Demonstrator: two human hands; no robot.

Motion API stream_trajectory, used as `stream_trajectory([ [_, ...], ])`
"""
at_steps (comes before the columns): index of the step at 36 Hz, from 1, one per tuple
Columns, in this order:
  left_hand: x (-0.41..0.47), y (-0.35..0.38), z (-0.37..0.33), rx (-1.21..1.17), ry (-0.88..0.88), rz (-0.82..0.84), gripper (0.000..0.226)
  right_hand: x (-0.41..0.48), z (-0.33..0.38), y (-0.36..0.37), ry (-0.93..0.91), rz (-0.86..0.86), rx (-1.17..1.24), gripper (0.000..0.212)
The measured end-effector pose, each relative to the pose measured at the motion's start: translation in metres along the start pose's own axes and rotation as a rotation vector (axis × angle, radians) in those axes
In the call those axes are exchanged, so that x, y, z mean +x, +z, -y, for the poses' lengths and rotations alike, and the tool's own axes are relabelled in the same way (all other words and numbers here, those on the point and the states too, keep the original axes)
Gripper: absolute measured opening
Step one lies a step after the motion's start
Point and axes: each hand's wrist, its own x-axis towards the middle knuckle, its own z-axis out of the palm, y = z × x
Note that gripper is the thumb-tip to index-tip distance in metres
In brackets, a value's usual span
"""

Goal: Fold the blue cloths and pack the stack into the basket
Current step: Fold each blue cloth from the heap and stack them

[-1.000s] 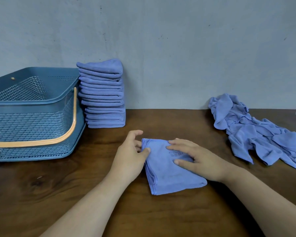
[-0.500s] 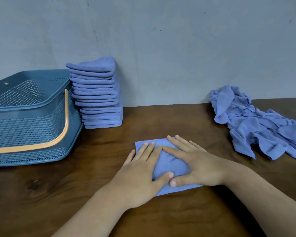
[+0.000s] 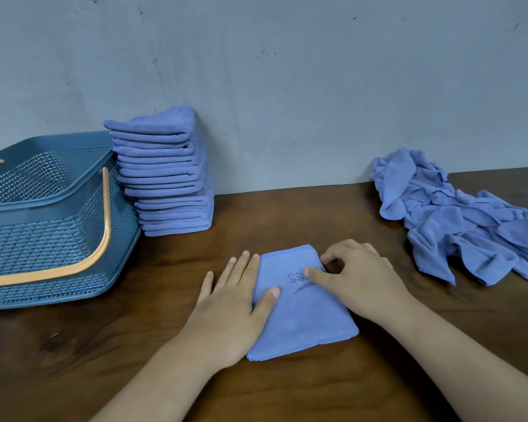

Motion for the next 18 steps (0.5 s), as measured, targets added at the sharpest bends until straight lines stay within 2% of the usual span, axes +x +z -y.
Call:
stream_trajectory([
  [3,0.002,0.003,0.001,0.005,-0.015,0.032,0.076,0.001,0.003,0.001,0.029,0.014,0.118,0.033],
  [7,0.004,0.000,0.002,-0.149,-0.037,-0.076,0.070,-0.004,0.012,-0.004,0.069,0.100,0.505,0.014],
  [11,0.007,-0.005,0.003,-0.511,-0.126,-0.259,0.069,-0.012,0.021,-0.008,0.059,0.118,0.777,0.017],
  [14,0.010,-0.008,0.004,-0.807,-0.146,-0.330,0.083,-0.016,0.028,-0.013,0.033,0.126,1.041,0.023],
  [16,0.011,-0.010,0.001,-1.097,-0.141,-0.294,0.099,-0.018,0.032,-0.018,-0.014,0.132,1.180,0.030],
  [17,0.012,-0.012,-0.001,-1.265,-0.129,-0.231,0.101,-0.019,0.034,-0.019,-0.036,0.124,1.234,0.033],
  [18,0.012,-0.013,-0.003,-1.421,-0.111,-0.144,0.094,-0.019,0.035,-0.020,-0.048,0.105,1.279,0.034],
])
